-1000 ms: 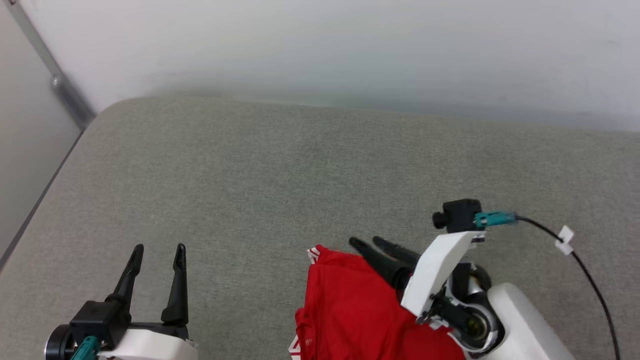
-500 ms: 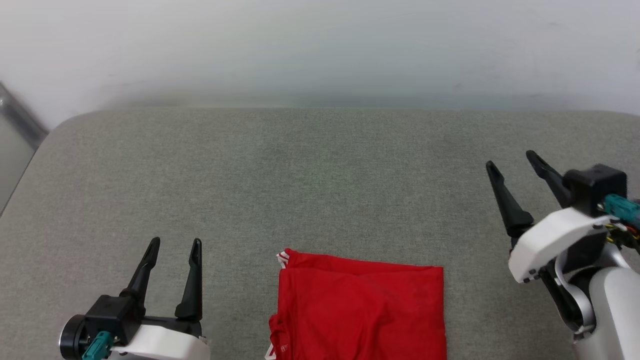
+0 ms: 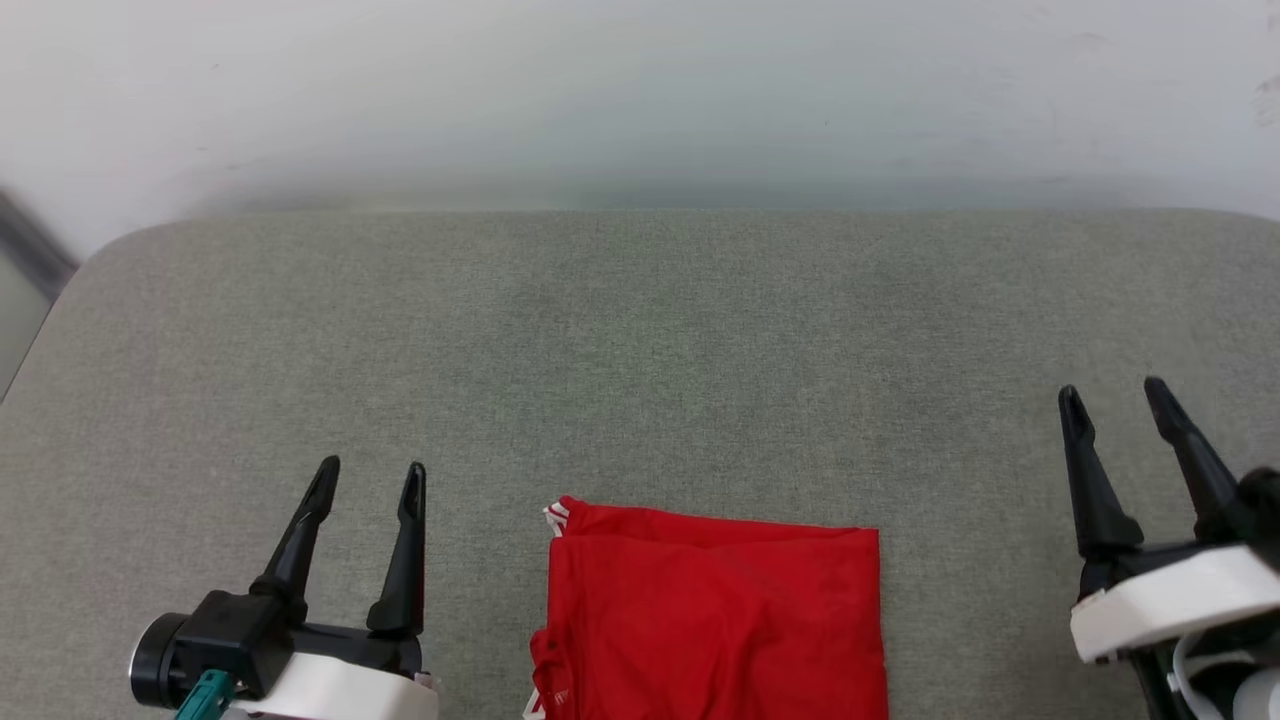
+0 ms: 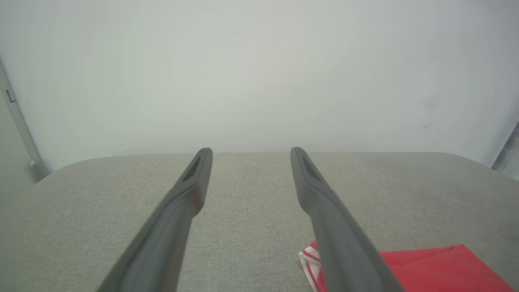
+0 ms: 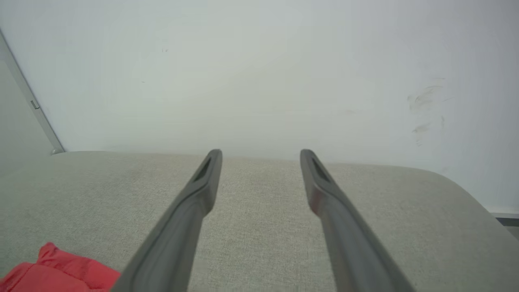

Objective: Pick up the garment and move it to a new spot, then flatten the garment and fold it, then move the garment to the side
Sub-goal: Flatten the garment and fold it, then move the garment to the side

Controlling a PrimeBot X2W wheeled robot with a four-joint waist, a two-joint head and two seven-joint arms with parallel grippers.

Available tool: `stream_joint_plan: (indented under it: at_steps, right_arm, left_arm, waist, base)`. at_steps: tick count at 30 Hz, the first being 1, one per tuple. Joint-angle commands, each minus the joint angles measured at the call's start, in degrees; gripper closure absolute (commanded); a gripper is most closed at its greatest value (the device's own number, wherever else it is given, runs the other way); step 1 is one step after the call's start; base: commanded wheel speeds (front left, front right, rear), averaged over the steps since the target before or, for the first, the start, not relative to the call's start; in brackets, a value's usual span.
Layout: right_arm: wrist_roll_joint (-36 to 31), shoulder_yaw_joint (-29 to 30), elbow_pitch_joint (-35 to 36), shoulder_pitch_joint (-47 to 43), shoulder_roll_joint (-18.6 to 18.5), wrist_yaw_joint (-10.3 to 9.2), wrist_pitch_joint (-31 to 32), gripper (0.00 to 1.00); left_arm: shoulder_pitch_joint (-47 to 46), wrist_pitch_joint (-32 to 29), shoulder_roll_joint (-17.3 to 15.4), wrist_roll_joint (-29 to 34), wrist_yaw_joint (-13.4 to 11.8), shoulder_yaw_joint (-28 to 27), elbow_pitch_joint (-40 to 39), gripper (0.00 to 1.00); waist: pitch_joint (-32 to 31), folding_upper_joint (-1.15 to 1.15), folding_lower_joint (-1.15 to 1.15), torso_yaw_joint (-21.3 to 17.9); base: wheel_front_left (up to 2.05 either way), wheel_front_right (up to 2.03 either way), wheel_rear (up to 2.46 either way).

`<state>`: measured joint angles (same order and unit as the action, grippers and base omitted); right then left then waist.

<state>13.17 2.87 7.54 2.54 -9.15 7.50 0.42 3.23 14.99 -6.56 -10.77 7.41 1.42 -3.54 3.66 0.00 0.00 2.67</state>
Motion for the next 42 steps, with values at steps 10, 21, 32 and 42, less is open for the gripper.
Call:
stream_joint_plan:
  at_steps: [10, 21, 32, 42]
  right_arm:
    - [-0.35, 0.34, 2.58, -6.47, 3.94, -0.03, -3.88, 0.00]
    - [-0.64, -0.30, 2.71, -7.27, 4.63, -0.03, -2.13, 0.00]
    - [5.75, -7.55, 13.85, -11.25, -1.03, -0.02, 30.61, 0.00]
    - [0.78, -4.91, 13.83, -10.30, 4.18, -0.03, 52.64, 0.00]
  left_arm:
    - [1.05, 0.25, 0.15, -0.25, 0.10, 1.23, -3.38, 0.00]
    - [0.93, 0.25, -0.13, 0.14, 0.10, 1.70, -3.91, 0.00]
    - [-0.25, 0.25, -0.65, 0.83, 0.10, 3.44, -2.65, 0.00]
    - [-2.89, 0.25, -0.39, 0.65, 0.10, 4.95, -2.22, 0.00]
  waist:
    - [0.38, 0.00, 0.00, 1.09]
    - [0.75, 0.00, 0.00, 1.35]
    - [3.43, 0.00, 0.00, 2.43]
    - [7.13, 0.00, 0.00, 6.33]
  base:
    - [0.00, 0.00, 0.00]
    - [0.00, 0.00, 0.00]
    - [0.00, 0.00, 0.00]
    - [0.00, 0.00, 0.00]
